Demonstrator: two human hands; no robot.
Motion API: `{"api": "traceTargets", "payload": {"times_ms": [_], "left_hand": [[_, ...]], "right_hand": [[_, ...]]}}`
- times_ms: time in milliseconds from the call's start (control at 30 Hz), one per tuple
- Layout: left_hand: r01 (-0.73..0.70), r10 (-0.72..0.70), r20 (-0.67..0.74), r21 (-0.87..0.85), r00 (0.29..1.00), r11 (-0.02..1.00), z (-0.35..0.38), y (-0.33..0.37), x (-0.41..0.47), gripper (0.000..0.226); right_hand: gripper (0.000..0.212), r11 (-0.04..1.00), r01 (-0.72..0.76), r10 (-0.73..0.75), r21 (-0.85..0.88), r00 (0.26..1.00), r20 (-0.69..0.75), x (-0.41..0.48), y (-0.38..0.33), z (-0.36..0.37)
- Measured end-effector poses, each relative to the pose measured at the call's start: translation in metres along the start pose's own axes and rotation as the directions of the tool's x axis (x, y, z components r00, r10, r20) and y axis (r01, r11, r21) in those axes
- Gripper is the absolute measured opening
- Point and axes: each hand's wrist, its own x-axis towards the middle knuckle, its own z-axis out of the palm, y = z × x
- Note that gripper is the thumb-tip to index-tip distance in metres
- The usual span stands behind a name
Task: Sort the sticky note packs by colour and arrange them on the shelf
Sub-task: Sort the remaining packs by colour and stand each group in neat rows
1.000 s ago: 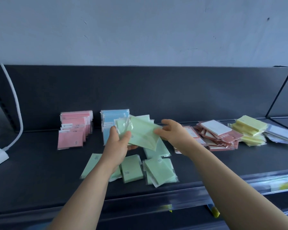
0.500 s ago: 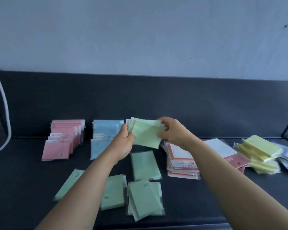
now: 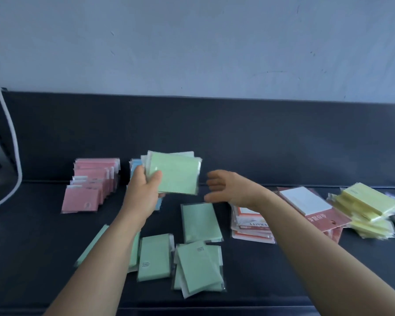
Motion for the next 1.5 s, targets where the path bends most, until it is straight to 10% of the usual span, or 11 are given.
{"api": "traceTargets", "payload": {"times_ms": [133, 367, 533, 667, 1100, 1300, 1500], "left_hand": [[0.033, -0.042, -0.135, -0.067, 0.99, 0.997, -0.021, -0.007, -0.01, 0.013], [0.07, -0.084, -0.148, -0.098, 0.985, 0.993, -0.042, -0.015, -0.022, 0.004], [0.093, -0.106, -0.104, -0.122, 0.989, 0.988, -0.044, -0.015, -0.024, 0.015], [0.148, -0.157, -0.015, -0.252, 0.987, 0.956, -0.025, -0.011, -0.031, 0.014], [0.082, -0.077, 0.103, -0.04, 0.992, 0.996, -0.012, -0.009, -0.042, 0.018], [0.152, -0.143, 0.054, -0.235, 0.988, 0.96, -0.017, -0.014, -0.034, 0.011], [0.12, -0.107, 0.069, -0.245, 0.992, 0.962, -0.02, -0.011, -0.033, 0.016]], "right_hand": [[0.104, 0.837, -0.018, 0.116, -0.547, 0.983, 0.145, 0.008, -0.006, 0.023], [0.073, 0.836, -0.076, 0.111, -0.543, 0.993, 0.031, 0.013, -0.005, 0.026], [0.01, 0.988, 0.041, -0.002, 0.148, 0.967, -0.256, -0.003, -0.013, 0.011], [0.011, 0.63, 0.114, 0.135, 0.768, 0.958, -0.252, -0.011, -0.019, 0.032], [0.019, 0.703, 0.093, 0.244, 0.705, 0.899, -0.363, -0.016, -0.009, 0.069], [0.026, 0.687, 0.089, 0.204, 0.721, 0.929, -0.31, -0.019, -0.009, 0.064], [0.005, 0.512, 0.178, 0.206, 0.841, 0.924, -0.321, -0.018, -0.015, 0.051]]}}
